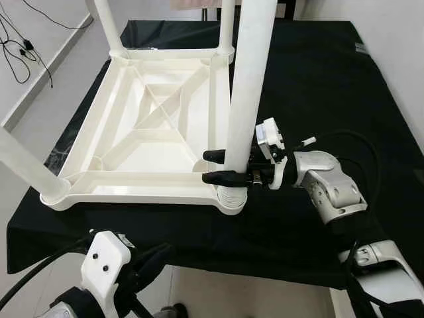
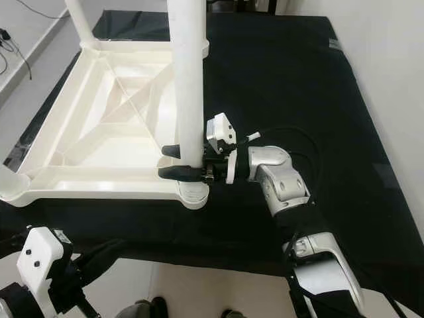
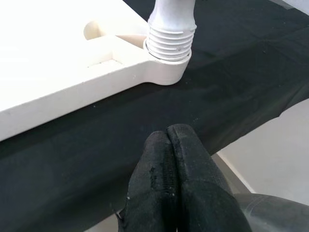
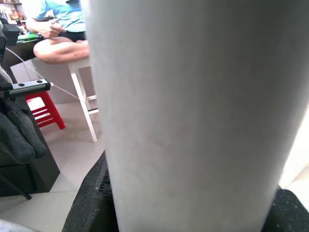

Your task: Building children table

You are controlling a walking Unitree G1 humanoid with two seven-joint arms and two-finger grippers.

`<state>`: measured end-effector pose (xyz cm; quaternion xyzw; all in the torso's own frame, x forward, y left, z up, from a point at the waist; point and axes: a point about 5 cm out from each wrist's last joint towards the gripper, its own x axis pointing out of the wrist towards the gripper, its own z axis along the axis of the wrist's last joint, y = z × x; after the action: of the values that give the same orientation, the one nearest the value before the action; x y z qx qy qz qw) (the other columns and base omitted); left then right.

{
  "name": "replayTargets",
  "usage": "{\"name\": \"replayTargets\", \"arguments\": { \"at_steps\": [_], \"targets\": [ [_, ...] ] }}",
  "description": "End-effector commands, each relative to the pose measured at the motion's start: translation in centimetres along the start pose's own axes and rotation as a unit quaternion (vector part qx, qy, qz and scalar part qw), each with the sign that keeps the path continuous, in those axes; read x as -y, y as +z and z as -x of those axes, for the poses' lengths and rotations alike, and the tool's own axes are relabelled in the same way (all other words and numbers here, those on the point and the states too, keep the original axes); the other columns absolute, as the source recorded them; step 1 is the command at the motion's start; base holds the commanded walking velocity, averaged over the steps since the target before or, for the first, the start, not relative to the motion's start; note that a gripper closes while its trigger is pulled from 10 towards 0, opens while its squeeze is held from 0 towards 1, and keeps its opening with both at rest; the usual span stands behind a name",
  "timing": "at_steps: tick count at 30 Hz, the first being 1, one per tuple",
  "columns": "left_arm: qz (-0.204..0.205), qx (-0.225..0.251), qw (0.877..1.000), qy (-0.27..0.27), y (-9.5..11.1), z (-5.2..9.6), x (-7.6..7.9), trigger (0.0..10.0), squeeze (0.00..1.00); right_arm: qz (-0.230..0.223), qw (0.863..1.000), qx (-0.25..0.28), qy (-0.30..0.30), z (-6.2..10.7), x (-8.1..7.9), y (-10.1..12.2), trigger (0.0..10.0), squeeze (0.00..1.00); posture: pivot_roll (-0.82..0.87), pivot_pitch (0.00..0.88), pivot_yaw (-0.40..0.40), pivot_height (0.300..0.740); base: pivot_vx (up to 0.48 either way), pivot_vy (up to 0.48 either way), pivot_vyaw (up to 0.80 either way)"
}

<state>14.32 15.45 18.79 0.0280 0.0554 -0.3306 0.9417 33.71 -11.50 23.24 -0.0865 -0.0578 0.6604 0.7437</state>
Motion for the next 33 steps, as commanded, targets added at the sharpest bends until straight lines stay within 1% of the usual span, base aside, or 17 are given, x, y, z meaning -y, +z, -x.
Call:
{"name": "replayTargets", "arguments": {
  "at_steps": [1,3,5,7,8,10,11,15,17,19,25,27,29,33],
  "targets": [
    [-0.001,-0.01,1.0,-0.008,0.0,0.3,0.3,10.0,0.0,-0.025,0.999,-0.029,0.004,-0.2,-0.4,-1.8,10.0,0.0,0.14,0.29,0.014,0.74,0.0,0.0,0.0],
    [-0.001,-0.01,1.0,-0.008,0.0,0.3,0.3,10.0,0.0,-0.025,0.999,-0.029,0.004,-0.2,-0.4,-1.8,10.0,0.0,0.14,0.29,0.014,0.74,0.0,0.0,0.0],
    [0.0,-0.011,1.0,-0.008,0.0,0.3,0.2,10.0,0.0,-0.023,0.999,-0.029,0.029,-0.3,-0.7,-1.7,10.0,0.0,0.14,0.288,0.016,0.74,0.0,0.0,0.0],
    [0.0,-0.011,1.0,-0.008,0.0,0.3,0.2,10.0,0.0,-0.023,0.999,-0.029,0.029,-0.3,-0.7,-1.7,10.0,0.0,0.14,0.288,0.016,0.74,0.0,0.0,0.0],
    [0.0,-0.011,1.0,-0.008,0.0,0.3,0.2,10.0,0.0,-0.021,0.998,-0.034,0.042,-0.3,-0.8,-1.7,10.0,0.0,0.15,0.29,0.015,0.74,0.0,0.0,0.0],
    [0.001,-0.011,1.0,-0.008,0.0,0.3,0.2,10.0,0.0,-0.007,0.996,-0.059,0.066,-0.3,-1.2,-2.0,10.0,0.0,0.15,0.289,0.015,0.74,0.0,0.0,0.0],
    [0.001,-0.011,1.0,-0.008,0.0,0.3,0.2,10.0,0.0,-0.007,0.996,-0.059,0.066,-0.3,-1.2,-2.0,10.0,0.0,0.15,0.289,0.015,0.74,0.0,0.0,0.0],
    [0.002,-0.012,1.0,-0.008,0.0,0.4,0.2,10.0,0.0,0.029,0.99,-0.109,0.088,-0.3,-1.5,-2.8,10.0,0.0,0.15,0.288,0.018,0.74,0.0,0.0,0.0],
    [0.002,-0.012,1.0,-0.008,0.0,0.4,0.2,10.0,0.0,0.029,0.99,-0.109,0.088,-0.3,-1.5,-2.8,10.0,0.0,0.15,0.288,0.018,0.74,0.0,0.0,0.0],
    [0.003,-0.013,1.0,-0.009,0.0,0.4,0.3,10.0,0.0,0.043,0.986,-0.131,0.098,-0.2,-1.7,-3.2,10.0,0.0,0.15,0.287,0.02,0.74,0.0,0.0,0.0],
    [0.005,-0.014,1.0,-0.01,0.0,0.5,0.3,10.0,0.0,0.054,0.981,-0.155,0.106,0.0,-2.1,-3.8,10.0,0.0,0.15,0.284,0.019,0.74,0.0,0.0,0.0],
    [0.005,-0.014,1.0,-0.01,0.0,0.5,0.3,10.0,0.0,0.055,0.98,-0.158,0.109,0.0,-2.2,-3.9,10.0,0.0,0.14,0.282,0.02,0.74,0.0,0.0,0.0],
    [0.006,-0.014,1.0,-0.011,-0.1,0.5,0.4,10.0,0.0,0.043,0.983,-0.146,0.104,-0.1,-2.2,-3.8,10.0,0.0,0.14,0.28,0.02,0.74,0.0,0.0,0.0],
    [0.006,-0.014,1.0,-0.011,-0.1,0.5,0.4,10.0,0.0,0.034,0.985,-0.136,0.097,-0.2,-2.0,-3.6,10.0,0.0,0.14,0.28,0.02,0.74,0.0,0.0,0.0]
  ]
}}
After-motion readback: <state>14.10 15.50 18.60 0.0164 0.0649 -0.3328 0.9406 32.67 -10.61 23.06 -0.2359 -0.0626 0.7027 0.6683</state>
